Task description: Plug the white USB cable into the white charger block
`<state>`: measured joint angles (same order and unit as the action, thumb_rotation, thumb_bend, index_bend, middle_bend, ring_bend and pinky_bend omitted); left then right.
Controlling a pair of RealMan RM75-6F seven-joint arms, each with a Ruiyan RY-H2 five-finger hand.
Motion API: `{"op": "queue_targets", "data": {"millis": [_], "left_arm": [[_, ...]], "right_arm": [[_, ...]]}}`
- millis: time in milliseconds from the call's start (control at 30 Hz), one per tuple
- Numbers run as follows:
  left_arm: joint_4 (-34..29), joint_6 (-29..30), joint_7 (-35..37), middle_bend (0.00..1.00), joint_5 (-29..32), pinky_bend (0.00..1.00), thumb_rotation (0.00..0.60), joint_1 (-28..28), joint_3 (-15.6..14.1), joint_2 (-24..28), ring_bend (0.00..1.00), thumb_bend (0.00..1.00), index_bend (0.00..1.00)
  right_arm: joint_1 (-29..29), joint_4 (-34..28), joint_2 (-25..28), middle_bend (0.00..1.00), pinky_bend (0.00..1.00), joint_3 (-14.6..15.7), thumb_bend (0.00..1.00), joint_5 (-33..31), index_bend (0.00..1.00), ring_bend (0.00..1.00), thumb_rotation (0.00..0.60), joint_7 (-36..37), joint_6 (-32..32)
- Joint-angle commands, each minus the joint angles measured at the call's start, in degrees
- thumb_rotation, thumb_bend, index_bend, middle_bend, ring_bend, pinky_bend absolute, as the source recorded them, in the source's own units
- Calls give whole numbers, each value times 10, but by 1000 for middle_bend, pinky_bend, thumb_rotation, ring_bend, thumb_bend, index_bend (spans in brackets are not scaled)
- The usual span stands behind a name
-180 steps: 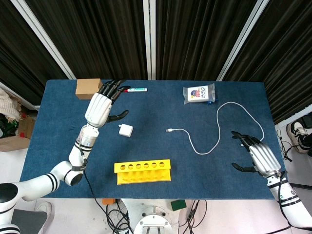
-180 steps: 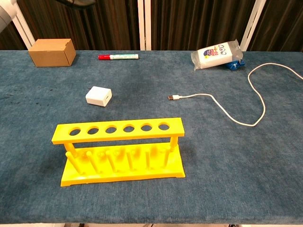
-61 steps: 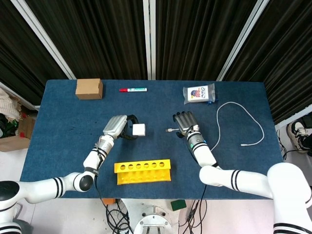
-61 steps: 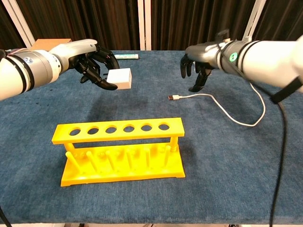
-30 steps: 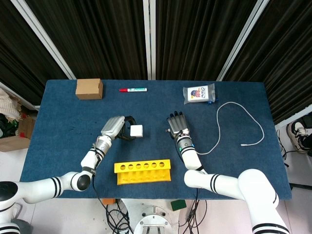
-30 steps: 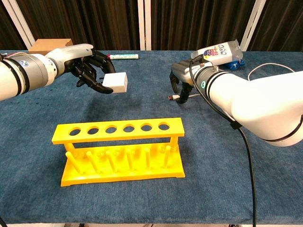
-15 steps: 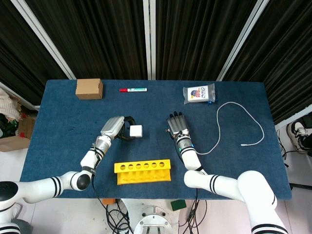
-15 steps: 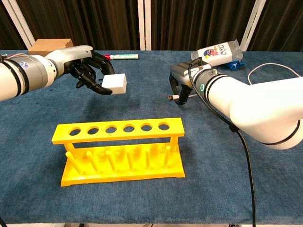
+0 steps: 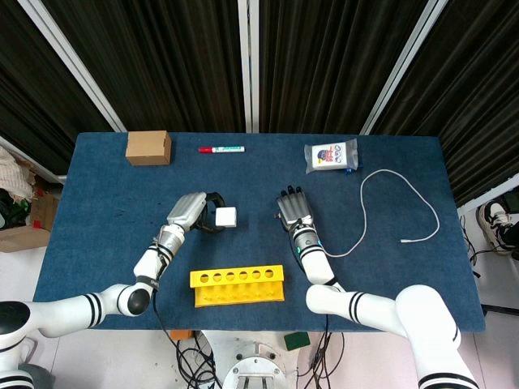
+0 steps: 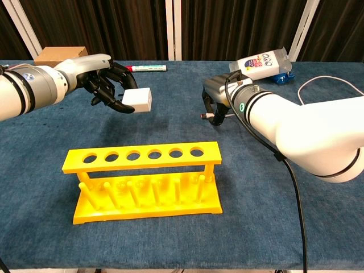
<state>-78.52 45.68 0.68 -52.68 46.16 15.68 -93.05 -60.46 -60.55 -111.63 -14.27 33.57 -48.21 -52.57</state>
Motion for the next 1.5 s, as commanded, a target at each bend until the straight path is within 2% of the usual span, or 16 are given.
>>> {"op": "queue_targets", "data": {"millis": [33, 167, 233, 333, 467, 533, 900, 1067, 1300, 1500], "left_arm": [[-2, 2, -1, 527, 1, 785, 600, 0, 1, 2, 689, 203, 615], [-10, 5, -9, 525, 7, 786, 600, 1, 5, 13, 689, 204, 615], [-17, 6, -13, 525, 12, 786, 600, 2, 9, 19, 689, 203, 615], [-27, 7, -17, 524, 21, 785, 600, 4, 14, 27, 689, 203, 615], [-36, 11, -26, 523, 30, 786, 600, 7, 15, 32, 689, 203, 615], [-41, 13, -30, 523, 33, 785, 600, 8, 15, 33, 689, 202, 615], [-52, 23, -69, 520, 62, 786, 600, 28, 21, 36, 689, 203, 614], [-62, 26, -92, 521, 79, 785, 600, 45, 27, 36, 689, 203, 614], [-64, 38, -141, 520, 96, 786, 600, 69, 20, 29, 689, 203, 613], [-69, 49, -172, 520, 127, 789, 600, 83, 19, 25, 688, 202, 611]], "right_arm": [[8, -31, 18, 335, 225, -2, 477, 18, 623, 142, 600, 9, -12], [23, -89, 55, 405, 257, -8, 501, 47, 633, 247, 600, 30, -33], [30, -118, 74, 445, 306, -12, 584, 61, 634, 308, 600, 44, -42], [39, -147, 97, 518, 368, -17, 784, 68, 616, 402, 600, 61, -43], [44, -173, 119, 550, 374, -17, 944, 68, 595, 430, 600, 61, -45], [45, -182, 126, 555, 375, -16, 985, 67, 593, 434, 600, 60, -46], [38, -239, 160, 589, 385, -3, 1000, 48, 587, 462, 600, 12, -67], [23, -274, 172, 588, 386, -13, 1000, 20, 587, 462, 600, -13, -72], [-25, -318, 185, 586, 387, -35, 1000, -77, 587, 461, 600, -85, -86], [-61, -311, 171, 586, 390, -52, 1000, -138, 587, 462, 600, -111, -105]]}}
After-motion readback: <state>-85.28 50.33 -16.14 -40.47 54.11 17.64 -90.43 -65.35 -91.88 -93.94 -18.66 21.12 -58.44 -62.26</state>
